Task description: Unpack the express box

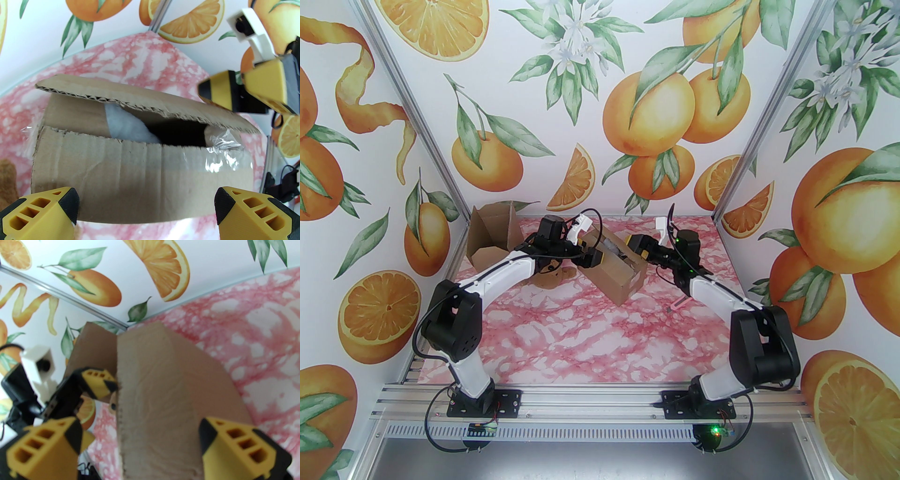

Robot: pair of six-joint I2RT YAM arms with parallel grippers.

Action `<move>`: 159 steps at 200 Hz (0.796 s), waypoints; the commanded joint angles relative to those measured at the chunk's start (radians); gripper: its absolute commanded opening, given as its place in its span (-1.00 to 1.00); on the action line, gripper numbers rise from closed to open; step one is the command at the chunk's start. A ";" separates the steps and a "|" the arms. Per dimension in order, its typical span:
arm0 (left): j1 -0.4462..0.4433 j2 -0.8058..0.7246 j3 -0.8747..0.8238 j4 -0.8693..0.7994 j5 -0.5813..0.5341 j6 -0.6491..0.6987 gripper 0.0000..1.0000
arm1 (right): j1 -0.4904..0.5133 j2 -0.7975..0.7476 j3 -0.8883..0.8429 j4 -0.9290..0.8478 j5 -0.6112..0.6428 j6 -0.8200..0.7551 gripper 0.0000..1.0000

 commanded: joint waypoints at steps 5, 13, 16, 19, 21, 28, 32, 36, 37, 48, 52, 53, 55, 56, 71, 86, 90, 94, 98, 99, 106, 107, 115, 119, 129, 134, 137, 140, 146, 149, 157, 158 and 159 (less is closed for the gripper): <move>-0.006 0.058 0.083 -0.065 0.049 0.042 1.00 | 0.018 -0.066 -0.057 -0.031 -0.006 0.007 0.74; -0.007 0.068 0.107 -0.083 0.053 0.047 0.99 | 0.018 -0.084 -0.067 -0.054 0.010 -0.005 0.75; -0.006 0.069 0.113 -0.089 0.055 0.049 1.00 | 0.017 -0.092 -0.068 -0.063 0.017 -0.011 0.75; -0.005 0.070 0.120 -0.095 0.056 0.052 1.00 | 0.017 -0.098 -0.070 -0.075 0.025 -0.016 0.75; -0.004 0.069 0.124 -0.099 0.055 0.053 0.99 | 0.017 -0.102 -0.070 -0.081 0.028 -0.020 0.76; -0.005 0.061 0.128 -0.111 0.052 0.058 1.00 | 0.017 -0.112 -0.070 -0.101 0.042 -0.034 0.76; -0.005 0.053 0.127 -0.114 0.049 0.061 0.99 | 0.017 -0.118 -0.070 -0.113 0.051 -0.041 0.77; -0.004 0.043 0.122 -0.119 0.044 0.064 0.99 | 0.018 -0.120 -0.068 -0.123 0.065 -0.049 0.78; -0.003 0.040 0.121 -0.120 0.043 0.065 0.99 | 0.018 -0.122 -0.068 -0.127 0.069 -0.051 0.78; 0.000 0.004 0.100 -0.133 0.031 0.072 1.00 | 0.016 -0.124 -0.059 -0.154 0.103 -0.067 0.79; 0.003 -0.009 0.091 -0.137 0.024 0.072 1.00 | 0.014 -0.121 -0.054 -0.163 0.111 -0.073 0.79; 0.003 -0.013 0.088 -0.138 0.023 0.071 1.00 | 0.014 -0.120 -0.052 -0.164 0.112 -0.074 0.79; 0.004 -0.020 0.083 -0.140 0.019 0.072 1.00 | 0.014 -0.117 -0.049 -0.167 0.115 -0.076 0.80; 0.004 -0.024 0.081 -0.142 0.017 0.073 1.00 | 0.014 -0.117 -0.048 -0.169 0.118 -0.076 0.80; 0.014 -0.075 0.044 -0.155 -0.010 0.066 1.00 | 0.014 -0.084 -0.018 -0.174 0.125 -0.079 0.80; 0.023 -0.118 0.002 -0.161 -0.030 0.041 1.00 | 0.014 -0.040 0.022 -0.170 0.108 -0.080 0.80; 0.024 -0.129 -0.012 -0.154 -0.032 0.030 0.99 | 0.014 -0.028 0.035 -0.174 0.105 -0.081 0.80; 0.027 -0.141 -0.031 -0.144 -0.032 0.019 1.00 | 0.014 -0.017 0.045 -0.177 0.103 -0.082 0.80; 0.027 -0.149 -0.049 -0.130 -0.036 0.005 1.00 | 0.015 -0.006 0.055 -0.179 0.099 -0.083 0.80; 0.026 -0.153 -0.054 -0.126 -0.036 0.001 1.00 | 0.015 -0.004 0.056 -0.179 0.098 -0.084 0.80; 0.030 -0.169 -0.083 -0.102 -0.042 -0.029 0.99 | 0.016 0.011 0.072 -0.175 0.086 -0.085 0.79; 0.031 -0.170 -0.088 -0.096 -0.041 -0.034 0.99 | 0.017 0.014 0.074 -0.175 0.086 -0.085 0.79; 0.035 -0.181 -0.124 -0.052 -0.035 -0.070 1.00 | 0.017 0.029 0.084 -0.171 0.078 -0.083 0.80; 0.036 -0.183 -0.137 -0.030 -0.030 -0.089 1.00 | 0.018 0.036 0.087 -0.166 0.073 -0.080 0.80; 0.038 -0.175 -0.167 0.019 -0.018 -0.128 1.00 | 0.019 0.051 0.090 -0.142 0.055 -0.064 0.79; 0.038 -0.167 -0.174 0.041 -0.013 -0.143 1.00 | 0.019 0.058 0.087 -0.131 0.049 -0.053 0.78; 0.038 -0.159 -0.177 0.053 -0.008 -0.151 1.00 | 0.019 0.061 0.085 -0.124 0.046 -0.048 0.78; 0.038 -0.151 -0.179 0.064 -0.004 -0.159 1.00 | 0.020 0.064 0.084 -0.117 0.043 -0.043 0.78; 0.040 -0.132 -0.176 0.084 0.005 -0.178 1.00 | 0.021 0.069 0.081 -0.107 0.036 -0.033 0.76; 0.040 -0.122 -0.174 0.093 0.010 -0.188 1.00 | 0.022 0.071 0.079 -0.103 0.034 -0.029 0.75; 0.041 -0.094 -0.163 0.117 0.034 -0.213 1.00 | 0.025 0.072 0.075 -0.101 0.033 -0.024 0.73; 0.041 -0.090 -0.162 0.121 0.038 -0.216 1.00 | 0.026 0.071 0.074 -0.101 0.033 -0.023 0.73; 0.041 -0.087 -0.161 0.124 0.041 -0.218 0.99 | 0.026 0.070 0.072 -0.100 0.034 -0.023 0.73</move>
